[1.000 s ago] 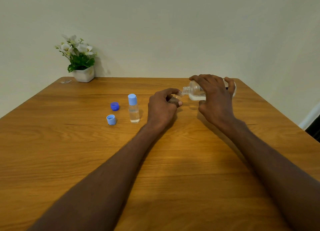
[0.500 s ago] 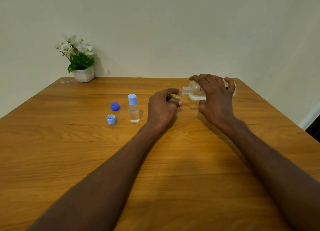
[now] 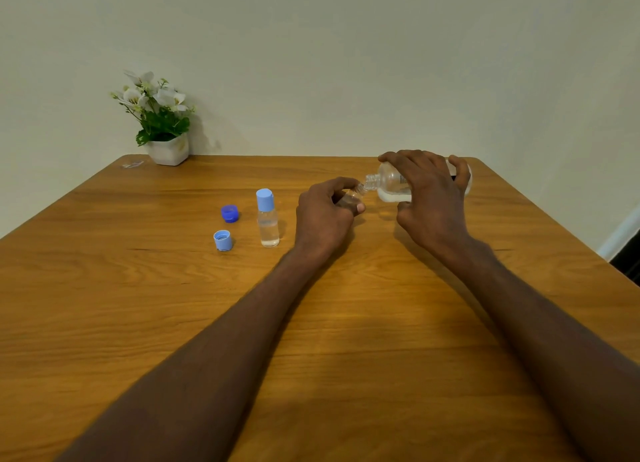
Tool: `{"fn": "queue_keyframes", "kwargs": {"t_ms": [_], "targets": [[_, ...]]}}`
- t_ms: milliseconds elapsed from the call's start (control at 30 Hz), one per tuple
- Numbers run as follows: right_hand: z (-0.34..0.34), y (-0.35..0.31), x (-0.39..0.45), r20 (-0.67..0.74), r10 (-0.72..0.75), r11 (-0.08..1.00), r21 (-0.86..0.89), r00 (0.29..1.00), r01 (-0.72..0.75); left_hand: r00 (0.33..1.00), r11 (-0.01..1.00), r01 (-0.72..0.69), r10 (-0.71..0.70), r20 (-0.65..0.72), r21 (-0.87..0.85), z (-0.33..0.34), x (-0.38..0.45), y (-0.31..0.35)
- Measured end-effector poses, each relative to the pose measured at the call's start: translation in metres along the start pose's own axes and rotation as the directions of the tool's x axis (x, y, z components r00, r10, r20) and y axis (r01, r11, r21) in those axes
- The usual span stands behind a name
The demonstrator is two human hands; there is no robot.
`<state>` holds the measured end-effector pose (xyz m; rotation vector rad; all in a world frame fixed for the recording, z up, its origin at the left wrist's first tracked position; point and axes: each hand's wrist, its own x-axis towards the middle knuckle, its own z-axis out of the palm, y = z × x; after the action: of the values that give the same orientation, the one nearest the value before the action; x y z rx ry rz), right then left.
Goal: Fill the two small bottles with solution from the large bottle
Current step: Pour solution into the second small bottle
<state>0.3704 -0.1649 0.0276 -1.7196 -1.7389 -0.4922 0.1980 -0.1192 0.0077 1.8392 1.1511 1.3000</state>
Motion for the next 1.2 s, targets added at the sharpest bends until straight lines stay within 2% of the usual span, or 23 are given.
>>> {"fn": "queue_keyframes", "kwargs": {"t_ms": [1200], "targets": [[-0.0017,0.0003,0.0007,0.009,-0.003,1.0,0.001,1.0,0.003,1.0,1.0,-0.009,0.009,0.0,0.007,-0.0004,0.0009,0.0008]]}}
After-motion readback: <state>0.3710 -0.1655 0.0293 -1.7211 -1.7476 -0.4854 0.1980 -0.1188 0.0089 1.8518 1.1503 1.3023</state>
